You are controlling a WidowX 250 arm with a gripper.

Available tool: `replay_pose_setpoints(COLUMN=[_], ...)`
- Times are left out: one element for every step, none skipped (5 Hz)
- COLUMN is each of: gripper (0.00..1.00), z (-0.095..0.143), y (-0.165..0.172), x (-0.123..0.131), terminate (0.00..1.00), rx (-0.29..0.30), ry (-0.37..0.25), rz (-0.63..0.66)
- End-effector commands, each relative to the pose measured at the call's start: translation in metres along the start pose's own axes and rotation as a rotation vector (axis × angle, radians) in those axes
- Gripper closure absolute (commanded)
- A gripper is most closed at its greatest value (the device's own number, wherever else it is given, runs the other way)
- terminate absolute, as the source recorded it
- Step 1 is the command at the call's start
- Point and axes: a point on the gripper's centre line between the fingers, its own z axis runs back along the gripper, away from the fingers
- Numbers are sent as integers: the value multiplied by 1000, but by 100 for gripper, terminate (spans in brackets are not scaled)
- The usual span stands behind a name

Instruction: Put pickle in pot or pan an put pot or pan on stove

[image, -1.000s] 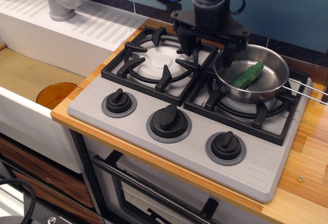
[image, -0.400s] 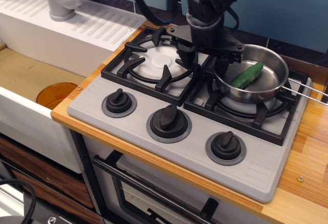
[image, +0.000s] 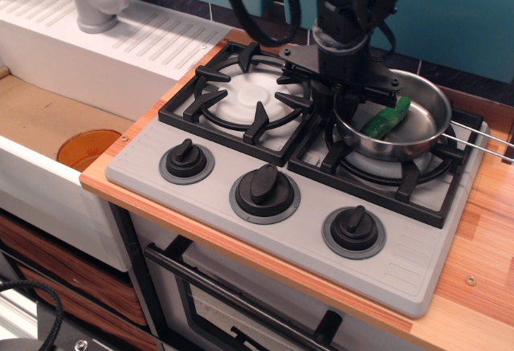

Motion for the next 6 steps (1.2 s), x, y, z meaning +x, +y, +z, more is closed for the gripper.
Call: replay_pose_setpoints(gripper=[100, 100, 100, 100, 100, 100], z=[43, 64, 85, 96, 94, 83], y=[-10, -4, 9, 32, 60, 89], x=[28, 33, 40, 48, 56, 62], terminate=[0, 0, 0, 0, 0, 0], rx=[3, 9, 8, -3, -17, -46], ry=[39, 67, 106, 129, 137, 130], rz=[6, -7, -19, -41, -64, -90])
